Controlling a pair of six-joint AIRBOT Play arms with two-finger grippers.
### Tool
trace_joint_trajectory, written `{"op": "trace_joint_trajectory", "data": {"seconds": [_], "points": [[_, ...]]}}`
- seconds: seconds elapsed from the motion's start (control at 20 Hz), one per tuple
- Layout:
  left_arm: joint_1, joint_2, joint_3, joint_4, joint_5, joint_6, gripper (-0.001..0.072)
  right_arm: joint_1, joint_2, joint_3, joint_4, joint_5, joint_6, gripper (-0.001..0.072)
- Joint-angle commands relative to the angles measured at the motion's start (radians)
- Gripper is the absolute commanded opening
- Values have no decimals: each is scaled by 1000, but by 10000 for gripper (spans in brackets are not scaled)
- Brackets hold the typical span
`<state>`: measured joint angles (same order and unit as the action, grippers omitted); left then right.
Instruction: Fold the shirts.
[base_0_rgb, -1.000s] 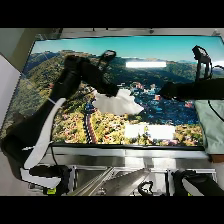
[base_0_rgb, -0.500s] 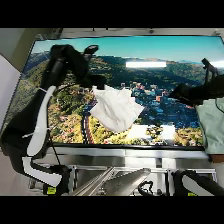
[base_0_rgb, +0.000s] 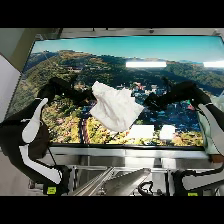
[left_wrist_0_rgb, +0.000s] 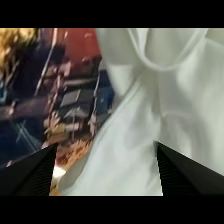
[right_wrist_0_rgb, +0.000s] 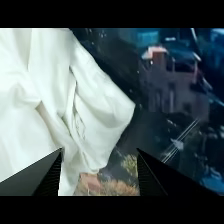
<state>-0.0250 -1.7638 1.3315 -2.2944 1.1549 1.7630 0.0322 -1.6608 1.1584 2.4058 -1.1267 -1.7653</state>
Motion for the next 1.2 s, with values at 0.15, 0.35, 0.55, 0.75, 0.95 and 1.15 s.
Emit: {"op": "trace_joint_trajectory", "data": {"seconds": [0.15,0.35,0.55,0.75,0.95,1.15], "points": [[-33,-198,264,-84,-33,59,668,39,-122,72,40,27,-15,497],[-7,-271,378,-80,44,26,667,66,-153,72,41,25,-31,376],[-26,-300,382,-87,14,26,493,71,-153,106,44,28,-69,25],[-60,-294,383,-88,23,29,17,71,-153,181,44,27,-68,24],[-50,-230,462,-90,31,29,16,61,-140,342,45,-24,-68,24],[-51,-45,691,-89,77,29,15,44,-40,651,52,-82,-68,24]]}}
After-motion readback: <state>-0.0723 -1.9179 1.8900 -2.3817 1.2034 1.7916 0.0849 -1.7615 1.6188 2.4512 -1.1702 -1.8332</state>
